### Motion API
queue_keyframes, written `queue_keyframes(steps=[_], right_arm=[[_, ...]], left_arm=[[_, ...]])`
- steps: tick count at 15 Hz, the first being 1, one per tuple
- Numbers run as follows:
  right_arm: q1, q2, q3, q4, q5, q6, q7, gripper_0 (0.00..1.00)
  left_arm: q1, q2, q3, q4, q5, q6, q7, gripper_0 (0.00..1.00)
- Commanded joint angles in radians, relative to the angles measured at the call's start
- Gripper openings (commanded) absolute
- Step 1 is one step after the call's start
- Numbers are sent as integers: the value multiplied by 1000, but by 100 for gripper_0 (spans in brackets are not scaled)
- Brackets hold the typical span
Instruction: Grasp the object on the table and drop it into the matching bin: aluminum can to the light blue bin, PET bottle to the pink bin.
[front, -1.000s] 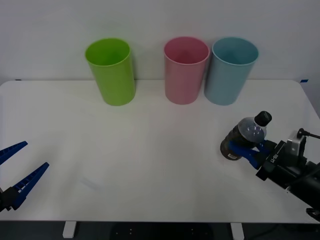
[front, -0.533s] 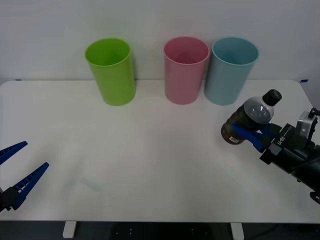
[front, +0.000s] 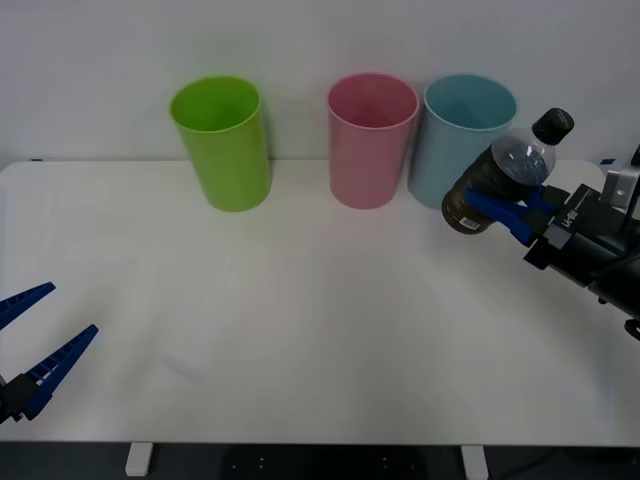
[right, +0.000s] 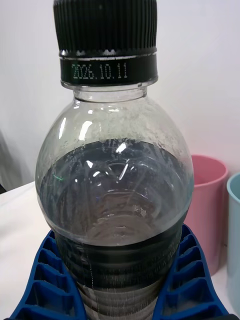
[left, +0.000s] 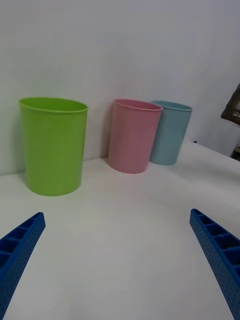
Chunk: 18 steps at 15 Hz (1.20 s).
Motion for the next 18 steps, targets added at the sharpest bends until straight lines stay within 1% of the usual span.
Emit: queue_keyframes(steps=[1,2,3,7,9,13,15,18], right_arm=[[-66,-52,54,0,5,46,-11,0],[-94,-67,73,2,6,70,-17,0],[-121,-71,81,20,6,70,-20,0],[-287,-98,150,168,8,69,-20,0],[-370,-101,170,246,23,69,-20,0],[-511,-69,180,396,94,69,-21,0],[-578,-38,180,471,129,70,-17,0],[-690,28,180,611,200,112,-1,0]], left_arm=[[0,0,0,0,0,0,0,100],[0,0,0,0,0,0,0,100],[0,0,0,0,0,0,0,100],[0,0,0,0,0,0,0,100],[0,0,0,0,0,0,0,100],[0,0,0,0,0,0,0,100],[0,0,0,0,0,0,0,100],[0,0,0,0,0,0,0,100]])
